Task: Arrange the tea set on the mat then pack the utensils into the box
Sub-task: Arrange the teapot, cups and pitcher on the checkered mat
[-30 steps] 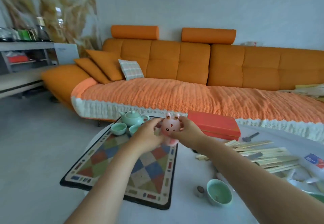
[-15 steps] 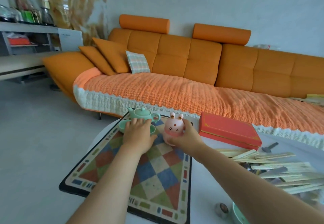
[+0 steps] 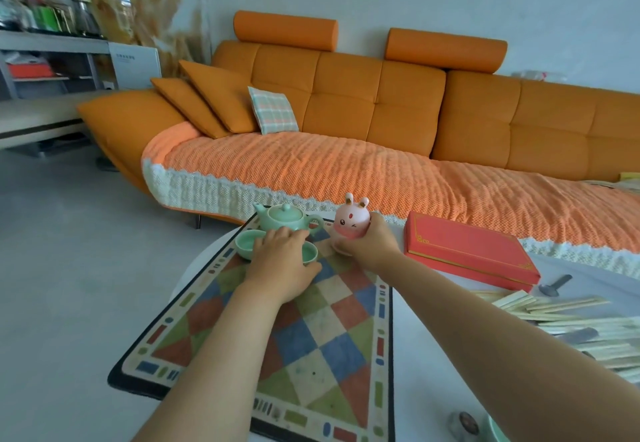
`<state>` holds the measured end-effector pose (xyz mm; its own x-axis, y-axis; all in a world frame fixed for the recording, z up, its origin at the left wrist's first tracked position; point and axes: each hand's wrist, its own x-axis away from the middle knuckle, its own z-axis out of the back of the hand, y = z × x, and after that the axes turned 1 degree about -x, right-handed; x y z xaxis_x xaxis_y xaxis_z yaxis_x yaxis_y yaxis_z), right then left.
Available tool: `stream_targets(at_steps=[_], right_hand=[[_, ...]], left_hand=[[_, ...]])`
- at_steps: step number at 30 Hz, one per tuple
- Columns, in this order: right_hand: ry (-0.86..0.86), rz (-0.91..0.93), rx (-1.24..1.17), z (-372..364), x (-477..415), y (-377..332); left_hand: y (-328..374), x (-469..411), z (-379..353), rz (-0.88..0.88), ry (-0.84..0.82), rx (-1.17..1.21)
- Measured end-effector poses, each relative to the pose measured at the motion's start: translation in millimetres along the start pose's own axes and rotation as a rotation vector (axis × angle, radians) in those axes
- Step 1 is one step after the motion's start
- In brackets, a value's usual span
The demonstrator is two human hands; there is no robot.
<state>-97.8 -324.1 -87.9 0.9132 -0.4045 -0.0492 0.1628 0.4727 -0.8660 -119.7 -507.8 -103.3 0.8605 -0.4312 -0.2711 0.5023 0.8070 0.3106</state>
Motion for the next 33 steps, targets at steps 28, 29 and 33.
stream_targets(at_steps=[28, 29, 33], right_hand=[[0.275, 0.012, 0.282, 261, 179, 66], [0.304, 0.010, 0.310, 278, 188, 73], [0.364, -0.055, 0.394, 337, 224, 105]], left_hand=[[285, 67, 8, -0.330, -0.163, 0.432], [304, 73, 5, -0.351, -0.191, 0.451], [375, 90, -11, -0.433, -0.329, 0.444]])
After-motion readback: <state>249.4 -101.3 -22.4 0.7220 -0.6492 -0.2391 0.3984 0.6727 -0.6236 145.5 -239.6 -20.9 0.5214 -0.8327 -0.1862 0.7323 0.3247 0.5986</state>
